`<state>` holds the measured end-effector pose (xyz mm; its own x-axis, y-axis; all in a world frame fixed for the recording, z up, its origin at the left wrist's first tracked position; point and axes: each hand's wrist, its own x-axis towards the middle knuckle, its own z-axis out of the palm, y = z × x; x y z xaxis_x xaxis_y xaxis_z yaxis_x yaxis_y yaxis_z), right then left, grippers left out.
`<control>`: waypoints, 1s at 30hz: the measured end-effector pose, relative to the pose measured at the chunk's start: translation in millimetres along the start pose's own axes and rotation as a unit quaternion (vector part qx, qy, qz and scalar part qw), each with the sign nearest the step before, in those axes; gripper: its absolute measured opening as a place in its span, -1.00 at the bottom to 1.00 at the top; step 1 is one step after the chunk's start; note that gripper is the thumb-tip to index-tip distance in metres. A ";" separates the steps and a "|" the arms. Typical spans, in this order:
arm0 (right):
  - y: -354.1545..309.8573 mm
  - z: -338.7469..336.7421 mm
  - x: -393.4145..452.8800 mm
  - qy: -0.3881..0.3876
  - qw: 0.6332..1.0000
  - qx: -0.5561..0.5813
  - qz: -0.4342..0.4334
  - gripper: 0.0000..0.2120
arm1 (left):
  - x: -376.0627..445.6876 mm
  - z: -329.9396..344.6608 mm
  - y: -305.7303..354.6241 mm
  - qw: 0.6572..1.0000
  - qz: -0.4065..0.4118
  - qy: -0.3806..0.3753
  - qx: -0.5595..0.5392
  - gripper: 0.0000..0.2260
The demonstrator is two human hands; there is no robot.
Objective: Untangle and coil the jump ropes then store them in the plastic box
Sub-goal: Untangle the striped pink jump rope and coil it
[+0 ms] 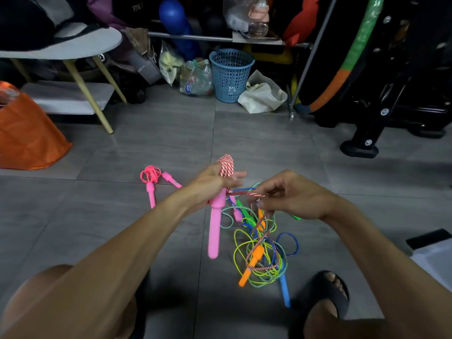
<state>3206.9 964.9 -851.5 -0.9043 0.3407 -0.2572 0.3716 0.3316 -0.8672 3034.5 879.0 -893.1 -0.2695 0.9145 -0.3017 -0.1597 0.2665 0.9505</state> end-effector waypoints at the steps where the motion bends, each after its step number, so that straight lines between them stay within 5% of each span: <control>1: 0.9 -3.4 -1.9 0.011 1.000 -0.002 -0.001 -0.85 | -0.1 -1.9 -2.3 0.998 0.002 -0.016 0.059 -0.79; 4: 3.3 -8.8 -1.9 0.123 0.991 -0.035 -0.025 -0.77 | -4.6 -2.9 -3.9 0.970 0.012 -0.067 0.235 -0.86; 11: 13.2 -8.1 17.9 0.281 0.956 -0.075 -0.044 -0.83 | -20.8 7.2 8.1 0.975 -0.016 -0.170 0.143 -0.83; 14: 22.3 -7.7 26.7 0.266 0.961 -0.080 -0.017 -0.77 | -22.9 -3.6 10.5 0.972 -0.039 -0.188 0.134 -0.84; 18: 44.3 -8.0 36.2 0.172 0.984 -0.039 0.016 -0.79 | -26.6 -17.4 18.2 0.983 -0.045 -0.174 -0.039 -0.79; 24: 88.5 -1.2 40.5 0.138 0.963 -0.194 0.122 -0.74 | -26.1 -33.1 24.8 0.965 0.006 -0.098 -0.242 -0.73; 26: 83.5 1.4 40.0 0.170 0.967 -0.134 0.132 -0.80 | -21.8 -35.6 23.9 0.962 -0.005 -0.057 -0.269 -0.75; 30: 18.4 -11.1 30.2 0.260 0.936 0.237 -0.006 -0.82 | -14.9 -38.8 21.9 0.952 -0.044 0.019 -0.304 -0.72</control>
<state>3188.7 991.0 -870.5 -0.6383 0.7618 -0.1101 0.1156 -0.0466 -0.9922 2998.3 859.4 -870.7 -0.2626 0.8819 -0.3915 -0.6994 0.1055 0.7069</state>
